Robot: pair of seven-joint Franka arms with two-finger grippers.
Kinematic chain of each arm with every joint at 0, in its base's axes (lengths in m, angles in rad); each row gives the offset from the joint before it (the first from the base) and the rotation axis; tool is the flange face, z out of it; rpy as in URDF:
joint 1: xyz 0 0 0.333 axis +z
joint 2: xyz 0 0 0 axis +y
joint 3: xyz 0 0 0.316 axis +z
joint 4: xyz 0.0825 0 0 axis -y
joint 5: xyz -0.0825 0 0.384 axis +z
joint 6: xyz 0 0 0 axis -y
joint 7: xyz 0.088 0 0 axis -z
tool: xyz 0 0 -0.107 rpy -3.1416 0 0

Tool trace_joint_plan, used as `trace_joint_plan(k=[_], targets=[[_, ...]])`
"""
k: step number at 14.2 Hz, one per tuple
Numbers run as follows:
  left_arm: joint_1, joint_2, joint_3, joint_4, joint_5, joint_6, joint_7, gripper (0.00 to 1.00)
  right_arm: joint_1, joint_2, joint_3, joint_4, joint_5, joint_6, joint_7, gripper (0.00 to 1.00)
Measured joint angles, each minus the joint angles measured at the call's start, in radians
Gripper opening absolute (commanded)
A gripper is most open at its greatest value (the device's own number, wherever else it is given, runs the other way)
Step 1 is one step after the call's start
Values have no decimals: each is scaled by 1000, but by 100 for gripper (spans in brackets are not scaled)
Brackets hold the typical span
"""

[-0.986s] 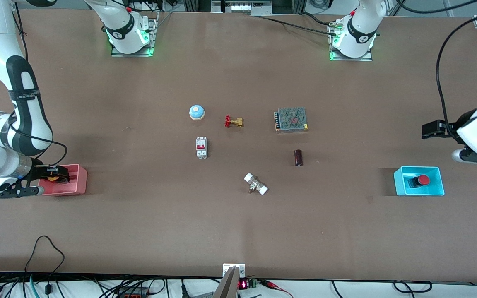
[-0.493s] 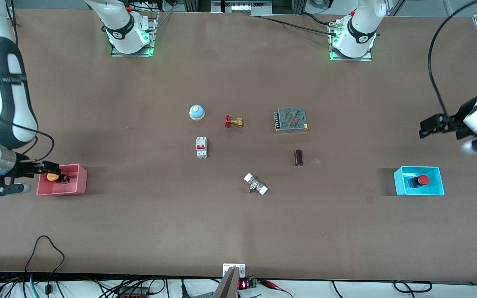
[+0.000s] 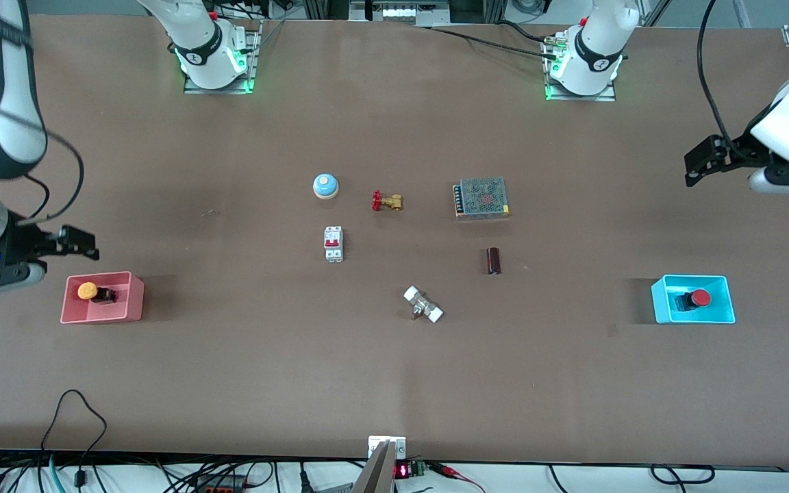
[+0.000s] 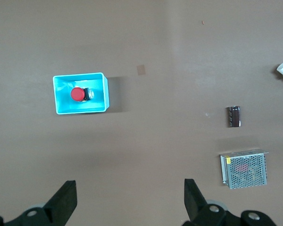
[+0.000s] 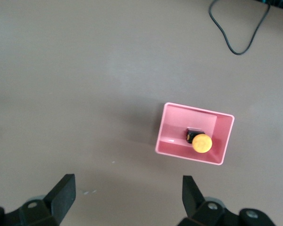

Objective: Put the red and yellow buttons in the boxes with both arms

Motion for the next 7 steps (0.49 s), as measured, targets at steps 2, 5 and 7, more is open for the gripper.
trace_joint_plan(k=[2, 5, 7], targets=[[2, 14, 5, 0, 0, 1, 0, 100, 34, -58, 0, -19, -2, -35, 26, 100], [3, 15, 7, 2, 0, 1, 0, 100, 77, -143, 1, -70, -19, -73, 103, 100], [2, 15, 6, 2, 0, 1, 0, 100, 102, -175, 5, -83, -53, -88, 108, 100]])
